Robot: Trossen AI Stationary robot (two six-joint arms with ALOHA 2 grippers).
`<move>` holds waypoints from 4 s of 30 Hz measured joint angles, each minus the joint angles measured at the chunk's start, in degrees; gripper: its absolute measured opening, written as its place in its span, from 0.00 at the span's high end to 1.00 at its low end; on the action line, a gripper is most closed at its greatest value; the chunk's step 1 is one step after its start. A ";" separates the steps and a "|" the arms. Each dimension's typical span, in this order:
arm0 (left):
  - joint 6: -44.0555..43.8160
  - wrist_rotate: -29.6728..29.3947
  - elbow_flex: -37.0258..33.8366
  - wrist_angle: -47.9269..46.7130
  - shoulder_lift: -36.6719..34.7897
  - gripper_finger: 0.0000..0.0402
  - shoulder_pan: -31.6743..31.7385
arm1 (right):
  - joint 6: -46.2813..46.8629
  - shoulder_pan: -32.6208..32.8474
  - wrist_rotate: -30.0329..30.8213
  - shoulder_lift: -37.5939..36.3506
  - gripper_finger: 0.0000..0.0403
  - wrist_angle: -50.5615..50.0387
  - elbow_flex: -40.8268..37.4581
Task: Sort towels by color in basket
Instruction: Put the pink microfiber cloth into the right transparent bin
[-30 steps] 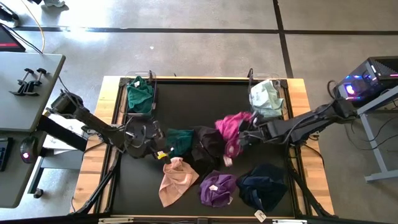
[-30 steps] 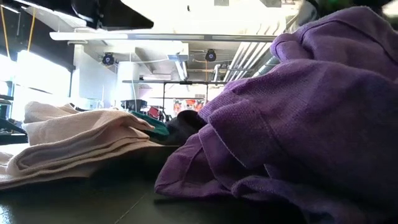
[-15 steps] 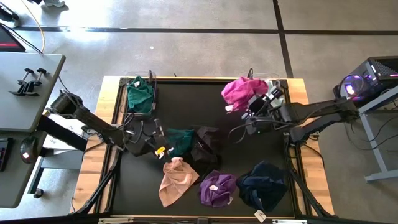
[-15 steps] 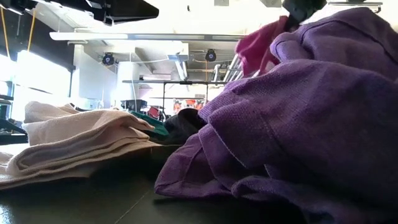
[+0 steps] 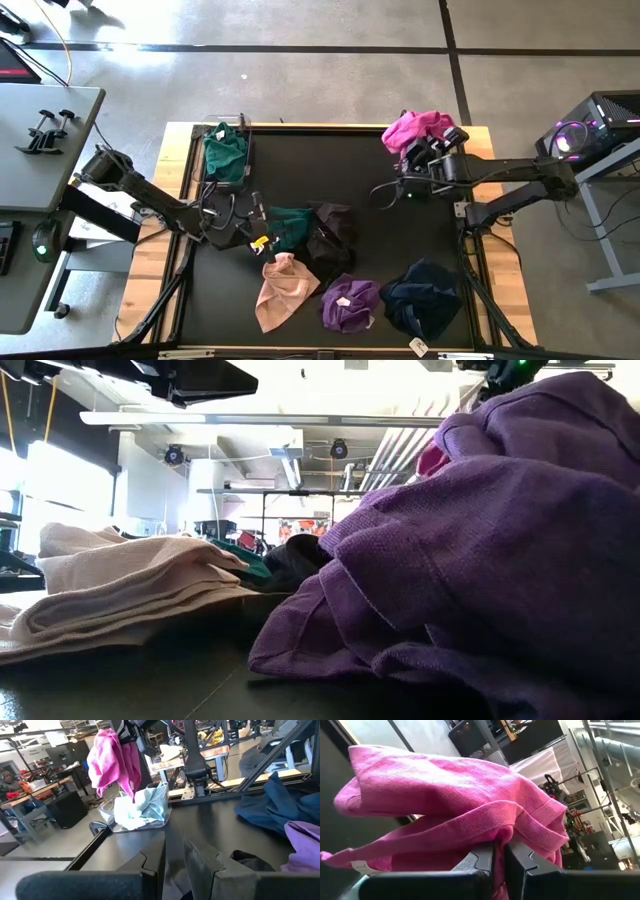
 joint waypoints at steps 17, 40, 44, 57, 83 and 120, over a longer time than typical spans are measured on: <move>4.65 30.19 0.00 1.85 0.05 0.78 9.62 | -34.40 -5.21 -59.68 0.71 0.97 84.22 -30.39; 31.50 27.66 8.01 15.92 18.78 0.47 10.16 | -17.73 -6.47 -66.98 18.74 0.94 117.61 -31.62; 38.04 16.65 10.06 15.53 21.03 0.47 10.09 | -17.92 -6.32 -67.65 18.71 0.95 117.00 -30.63; 30.27 -21.69 12.54 9.67 20.64 0.47 8.38 | -23.54 -1.69 -44.09 9.13 0.95 101.19 -29.84; -7.99 11.95 9.09 -12.24 20.71 0.47 12.19 | -24.53 5.61 -32.44 -7.92 0.95 26.84 -6.22; -4.40 14.05 9.07 -3.33 20.71 0.47 11.28 | -42.04 14.73 -18.04 -6.75 0.95 80.95 -30.37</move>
